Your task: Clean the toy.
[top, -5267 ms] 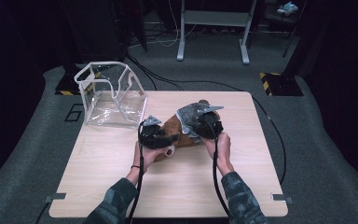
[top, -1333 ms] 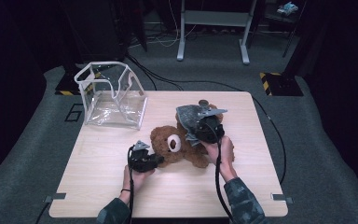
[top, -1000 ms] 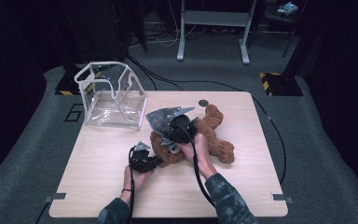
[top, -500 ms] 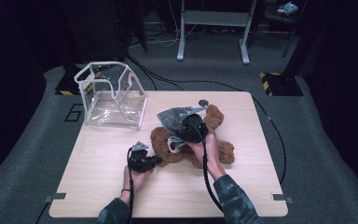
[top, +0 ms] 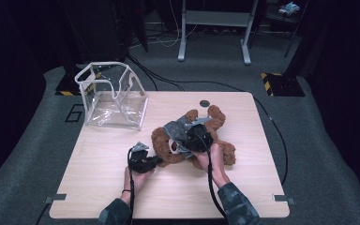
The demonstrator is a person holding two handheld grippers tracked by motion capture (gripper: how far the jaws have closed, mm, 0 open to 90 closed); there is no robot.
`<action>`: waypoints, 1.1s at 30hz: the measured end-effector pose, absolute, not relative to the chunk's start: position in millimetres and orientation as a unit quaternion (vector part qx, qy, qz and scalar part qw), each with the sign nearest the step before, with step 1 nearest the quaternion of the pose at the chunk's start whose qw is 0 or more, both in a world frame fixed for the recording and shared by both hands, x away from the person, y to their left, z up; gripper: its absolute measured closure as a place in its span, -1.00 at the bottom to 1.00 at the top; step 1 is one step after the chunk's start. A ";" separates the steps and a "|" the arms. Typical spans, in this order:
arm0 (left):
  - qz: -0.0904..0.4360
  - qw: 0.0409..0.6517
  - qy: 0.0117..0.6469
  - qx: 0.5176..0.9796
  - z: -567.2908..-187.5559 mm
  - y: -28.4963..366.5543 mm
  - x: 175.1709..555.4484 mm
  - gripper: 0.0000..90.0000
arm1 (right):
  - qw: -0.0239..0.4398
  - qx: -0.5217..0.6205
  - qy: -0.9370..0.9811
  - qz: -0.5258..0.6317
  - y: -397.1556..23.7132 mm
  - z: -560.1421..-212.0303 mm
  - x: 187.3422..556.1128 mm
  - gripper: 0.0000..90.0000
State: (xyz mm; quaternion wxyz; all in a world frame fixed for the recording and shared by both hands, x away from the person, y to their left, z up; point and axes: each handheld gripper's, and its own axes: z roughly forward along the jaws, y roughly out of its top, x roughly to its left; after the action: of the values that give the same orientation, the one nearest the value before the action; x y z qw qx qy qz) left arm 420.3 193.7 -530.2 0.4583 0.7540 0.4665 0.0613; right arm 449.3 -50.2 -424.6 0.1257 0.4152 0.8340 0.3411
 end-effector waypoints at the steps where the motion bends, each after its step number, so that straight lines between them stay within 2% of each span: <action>1: 0.066 0.459 0.468 0.753 -530.4 192.8 420.0 0.82 | 0.125 0.415 0.834 0.342 -53.4 -426.9 449.5 0.68; 3: 0.065 0.459 0.467 0.753 -530.3 192.7 419.8 0.82 | 0.129 0.413 0.834 0.343 -55.5 -424.3 447.4 0.55; 7: 0.065 0.458 0.467 0.753 -530.3 192.9 419.8 0.82 | 0.203 0.388 0.835 0.332 -48.6 -403.7 434.8 0.20; 9: 0.066 0.458 0.467 0.753 -530.3 192.8 419.9 0.82 | 0.225 0.391 0.834 0.318 -44.7 -396.5 434.4 -0.07; 11: 0.065 0.458 0.467 0.753 -530.3 193.1 419.9 0.82 | 0.232 0.391 0.835 0.311 -40.2 -397.2 443.7 -0.12; 12: 0.062 0.458 0.466 0.755 -530.0 193.7 420.0 0.82 | 0.222 0.395 0.837 0.307 -37.8 -400.0 449.2 -0.11; 13: 0.062 0.461 0.469 0.751 -530.2 193.2 419.9 0.82 | 0.217 0.400 0.837 0.303 -36.3 -404.5 454.8 -0.01; 16: 0.065 0.463 0.469 0.750 -530.2 193.7 419.9 0.82 | 0.175 0.405 0.840 0.315 -37.9 -420.7 466.2 0.63; 18: 0.065 0.462 0.469 0.750 -530.1 193.5 419.9 0.82 | 0.164 0.408 0.835 0.331 -42.6 -422.2 464.3 0.80; 25: 0.064 0.456 0.464 0.756 -530.5 194.5 421.3 0.82 | 0.182 0.365 0.838 0.364 -21.3 -403.8 431.0 0.84; 28: 0.066 0.460 0.472 0.750 -530.7 193.4 420.6 0.82 | 0.192 0.358 0.846 0.345 -15.4 -409.2 433.4 0.84; 33: 0.070 0.460 0.471 0.750 -530.9 192.9 420.5 0.82 | 0.201 0.388 0.838 0.325 -36.4 -418.9 447.5 0.85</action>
State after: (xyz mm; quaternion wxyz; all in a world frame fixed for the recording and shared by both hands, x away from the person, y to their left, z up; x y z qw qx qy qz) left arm 420.5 192.9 -530.9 0.4596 0.7495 0.4713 0.0696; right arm 447.5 -36.4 -418.9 0.2014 0.3880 0.8385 0.3253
